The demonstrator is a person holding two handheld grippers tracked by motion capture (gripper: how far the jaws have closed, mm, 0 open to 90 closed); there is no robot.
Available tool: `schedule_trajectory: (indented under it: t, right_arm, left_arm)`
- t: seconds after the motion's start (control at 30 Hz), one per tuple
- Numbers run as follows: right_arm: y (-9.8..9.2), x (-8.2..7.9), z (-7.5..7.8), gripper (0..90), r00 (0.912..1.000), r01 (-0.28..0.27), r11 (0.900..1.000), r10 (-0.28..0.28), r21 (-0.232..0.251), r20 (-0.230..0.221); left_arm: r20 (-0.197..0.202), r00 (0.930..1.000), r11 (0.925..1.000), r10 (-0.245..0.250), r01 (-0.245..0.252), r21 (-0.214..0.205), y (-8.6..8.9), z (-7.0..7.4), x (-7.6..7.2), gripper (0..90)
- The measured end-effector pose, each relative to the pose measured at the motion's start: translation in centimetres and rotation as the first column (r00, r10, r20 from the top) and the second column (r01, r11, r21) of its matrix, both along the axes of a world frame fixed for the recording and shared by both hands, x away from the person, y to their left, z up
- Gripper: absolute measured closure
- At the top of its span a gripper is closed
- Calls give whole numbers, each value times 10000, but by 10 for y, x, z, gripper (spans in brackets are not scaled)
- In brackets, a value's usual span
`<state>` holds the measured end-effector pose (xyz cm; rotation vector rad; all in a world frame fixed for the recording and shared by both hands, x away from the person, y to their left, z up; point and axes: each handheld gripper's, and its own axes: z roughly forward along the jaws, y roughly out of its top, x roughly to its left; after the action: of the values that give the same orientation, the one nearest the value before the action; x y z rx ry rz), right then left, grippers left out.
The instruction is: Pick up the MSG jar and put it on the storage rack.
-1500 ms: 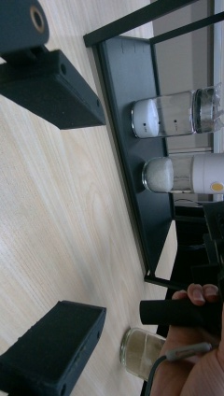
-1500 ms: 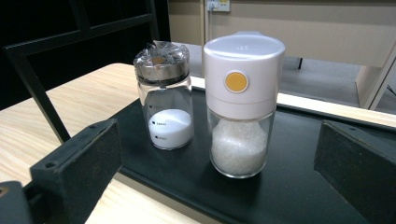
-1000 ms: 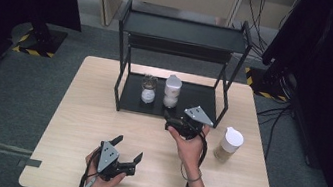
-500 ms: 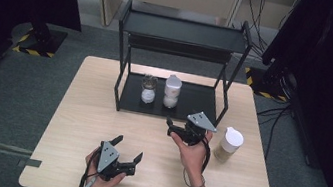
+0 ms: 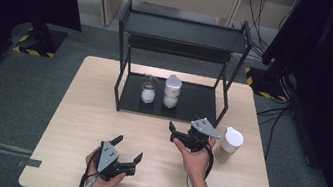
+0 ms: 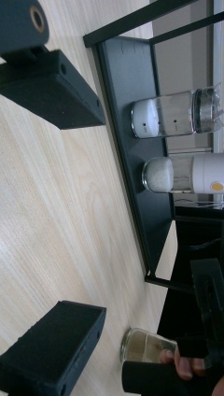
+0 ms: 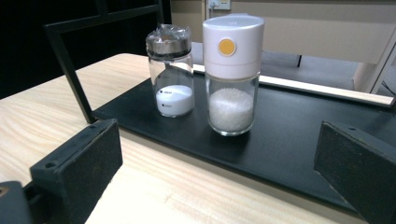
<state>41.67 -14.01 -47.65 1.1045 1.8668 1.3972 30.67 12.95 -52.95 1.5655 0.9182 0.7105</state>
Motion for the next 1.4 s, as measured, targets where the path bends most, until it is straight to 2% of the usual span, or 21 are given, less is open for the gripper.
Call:
schedule_trajectory:
  t: [0.77,0.9,1.4]
  right_arm:
    - [-6,-27,-17,15,9998,-184,9997,183,-158,-76]
    - [-10,-32,-21,15,9997,-157,9998,159,77,-179]
    - [-22,-46,-27,16,9999,-99,9999,98,-63,-139]
  left_arm:
    - [28,10000,10000,16,-16,9,0,0,0,74]
    - [32,10000,10000,15,-15,9,0,0,0,74]
    - [43,10000,10000,28,-28,7,0,0,-1,74]
